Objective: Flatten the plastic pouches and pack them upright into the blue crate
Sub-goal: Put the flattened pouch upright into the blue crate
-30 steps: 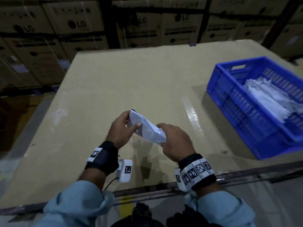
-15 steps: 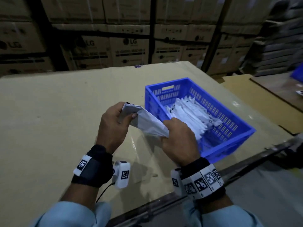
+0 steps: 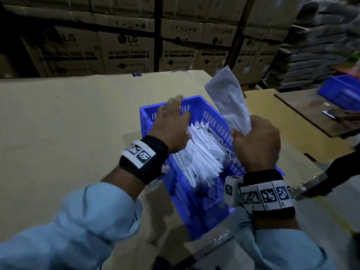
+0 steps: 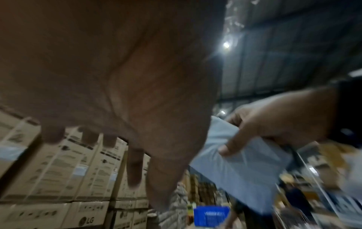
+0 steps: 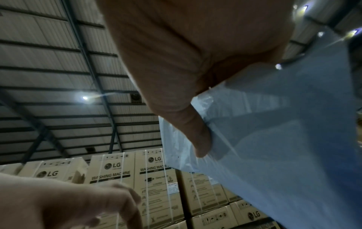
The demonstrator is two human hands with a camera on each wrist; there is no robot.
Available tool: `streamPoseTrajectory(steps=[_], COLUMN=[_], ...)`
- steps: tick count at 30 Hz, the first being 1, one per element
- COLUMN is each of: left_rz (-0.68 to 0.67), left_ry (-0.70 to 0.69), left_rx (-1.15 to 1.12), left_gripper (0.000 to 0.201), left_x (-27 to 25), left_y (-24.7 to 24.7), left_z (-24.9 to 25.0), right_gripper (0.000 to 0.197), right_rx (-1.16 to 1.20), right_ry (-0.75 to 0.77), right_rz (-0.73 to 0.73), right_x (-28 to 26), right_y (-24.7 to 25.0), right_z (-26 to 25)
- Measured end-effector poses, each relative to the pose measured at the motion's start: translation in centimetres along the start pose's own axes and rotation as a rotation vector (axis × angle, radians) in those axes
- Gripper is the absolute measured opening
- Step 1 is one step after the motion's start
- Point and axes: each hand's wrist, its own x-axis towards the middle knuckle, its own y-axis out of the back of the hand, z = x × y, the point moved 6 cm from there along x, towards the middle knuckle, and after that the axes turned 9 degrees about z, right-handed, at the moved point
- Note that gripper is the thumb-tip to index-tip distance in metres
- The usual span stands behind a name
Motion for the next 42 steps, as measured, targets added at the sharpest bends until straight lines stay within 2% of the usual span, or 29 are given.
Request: streamPoseTrajectory(steps=[3, 6, 9, 11, 13, 15, 17, 19, 22, 25, 28, 31, 35, 38, 42], left_rz=[-0.251, -0.470, -0.563, -0.559, -0.498, -0.471, -0.477, -0.475, -0.471, -0.448, -0.448, -0.430, -0.436, -0.454, -0.485], left_ry=[-0.144, -0.254, -0.313, -0.315, -0.321, -0.330, -0.424, -0.532, -0.587, -0.578, -0.543, -0.519, -0.453, -0.393, -0.339], left_rx=[0.090, 0.208, 0.284, 0.256, 0.244, 0.265, 0.314, 0.350, 0.310, 0.296, 0.228, 0.159, 0.068, -0.008, -0.056], left_gripper=[0.057, 0.054, 0.042, 0.040, 0.042, 0.054, 0.064, 0.062, 0.056, 0.049, 0.047, 0.043, 0.049, 0.052, 0.058], left_x=[3.4, 5.7, 7.7, 8.9, 9.9, 10.1, 9.5, 9.2, 10.2, 9.8, 8.8, 8.7, 8.1, 7.9, 8.0], left_y=[-5.9, -11.4, -15.9, -18.5, -20.4, -22.6, -24.3, -25.0, -24.8, -25.0, -25.1, -24.6, -23.7, -23.3, -22.6], left_z=[3.3, 6.9, 9.1, 9.3, 8.9, 8.2, 8.2, 8.5, 8.7, 8.2, 8.0, 7.6, 7.0, 6.8, 6.4], right_gripper=[0.031, 0.027, 0.026, 0.023, 0.020, 0.019, 0.018, 0.019, 0.025, 0.024, 0.028, 0.032, 0.020, 0.006, 0.018], right_rx=[-0.004, -0.022, -0.064, -0.059, -0.059, -0.074, -0.077, -0.100, -0.121, -0.108, -0.074, -0.082, -0.238, -0.285, -0.314], right_ry=[-0.032, -0.100, -0.168, -0.169, -0.116, -0.099, -0.148, -0.145, -0.109, -0.081, 0.028, 0.026, 0.013, -0.005, -0.029], right_rz=[0.036, 0.046, 0.009, 0.003, -0.020, -0.055, -0.037, -0.028, -0.038, -0.012, -0.008, -0.102, -0.346, -0.457, -0.555], right_x=[3.5, 5.9, 6.6, 5.8, 4.3, 3.1, 2.8, 2.7, 2.6, 2.7, 3.1, 3.3, 2.6, 2.3, 2.1], right_y=[-2.4, -5.5, -9.0, -11.0, -12.7, -14.0, -14.5, -14.7, -15.2, -15.4, -16.1, -17.5, -20.0, -21.7, -23.0], right_z=[2.8, 5.0, 6.2, 6.9, 8.0, 9.5, 10.9, 11.1, 10.6, 10.6, 10.4, 10.9, 11.6, 11.9, 12.3])
